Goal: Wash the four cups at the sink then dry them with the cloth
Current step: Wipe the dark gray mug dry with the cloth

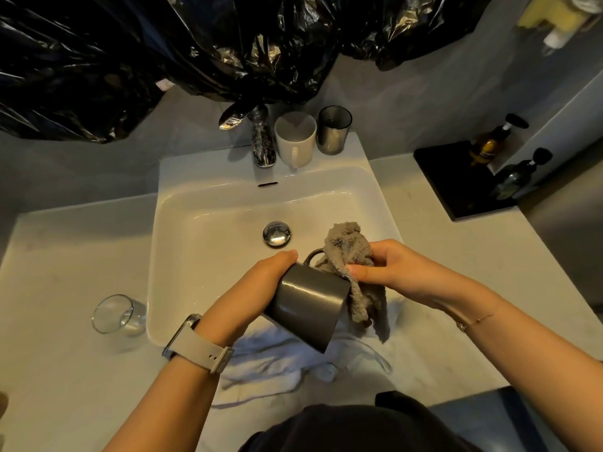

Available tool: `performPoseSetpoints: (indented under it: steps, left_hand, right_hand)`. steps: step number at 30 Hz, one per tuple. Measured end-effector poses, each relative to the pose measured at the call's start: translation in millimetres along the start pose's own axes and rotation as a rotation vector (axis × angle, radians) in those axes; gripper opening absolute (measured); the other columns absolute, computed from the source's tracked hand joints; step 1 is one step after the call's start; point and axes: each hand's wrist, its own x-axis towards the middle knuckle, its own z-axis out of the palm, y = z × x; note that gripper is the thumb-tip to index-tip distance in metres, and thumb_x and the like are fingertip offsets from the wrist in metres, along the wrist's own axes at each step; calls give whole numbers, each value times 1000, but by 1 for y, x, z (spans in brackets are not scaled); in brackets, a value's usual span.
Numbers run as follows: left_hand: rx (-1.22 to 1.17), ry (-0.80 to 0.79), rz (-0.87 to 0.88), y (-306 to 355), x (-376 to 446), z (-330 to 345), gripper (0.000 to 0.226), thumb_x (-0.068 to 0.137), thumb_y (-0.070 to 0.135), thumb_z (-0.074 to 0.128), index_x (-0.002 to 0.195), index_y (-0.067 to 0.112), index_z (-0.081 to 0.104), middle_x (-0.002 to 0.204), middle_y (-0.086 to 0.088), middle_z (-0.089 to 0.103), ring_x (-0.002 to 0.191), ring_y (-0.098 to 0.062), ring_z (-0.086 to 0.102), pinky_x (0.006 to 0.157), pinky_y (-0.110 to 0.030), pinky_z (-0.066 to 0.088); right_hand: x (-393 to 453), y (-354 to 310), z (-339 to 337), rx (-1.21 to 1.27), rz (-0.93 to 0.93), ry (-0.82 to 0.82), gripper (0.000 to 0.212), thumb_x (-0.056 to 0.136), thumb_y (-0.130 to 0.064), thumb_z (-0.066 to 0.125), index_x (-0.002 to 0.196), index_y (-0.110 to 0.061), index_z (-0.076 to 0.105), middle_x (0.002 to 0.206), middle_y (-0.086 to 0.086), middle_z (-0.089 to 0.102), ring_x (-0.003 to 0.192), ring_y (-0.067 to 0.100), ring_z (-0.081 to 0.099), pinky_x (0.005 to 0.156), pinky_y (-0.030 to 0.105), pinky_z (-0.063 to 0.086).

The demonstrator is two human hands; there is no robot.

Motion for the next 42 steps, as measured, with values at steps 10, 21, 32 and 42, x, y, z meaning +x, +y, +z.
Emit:
performPoseSetpoints:
  steps: [10,21,32,42]
  left_hand:
    - [207,-11,74,7,6,8,55,85,55,32,98,9,60,107,-19,64,104,-37,60,99,-51,45]
    - [105,-56,-3,7,10,5,37,102,44,37,89,17,60,84,-9,62,78,-20,58,86,-41,47]
    - [-203,206,127,1,9,8,66,76,79,41,123,34,52,117,2,63,102,-16,65,75,-34,55]
    - [-495,129,343,-26,8,9,54,82,39,70,132,27,54,123,-3,68,110,-17,67,84,-31,56]
  right_hand:
    - [14,5,18,-58,-85,225,10,91,-16,64,95,-21,72,86,-11,73,79,-3,66,74,12,49]
    - [5,19,19,113,-107,187,12,92,-13,58,97,-12,69,82,-8,73,77,4,67,69,15,50]
    - [23,14,62,376,-166,642,37,96,-37,54,101,-3,67,90,24,71,83,46,67,77,54,54]
    - [20,-4,50,420,3,339,36,90,-37,57,109,-8,69,104,11,74,101,25,69,98,40,50]
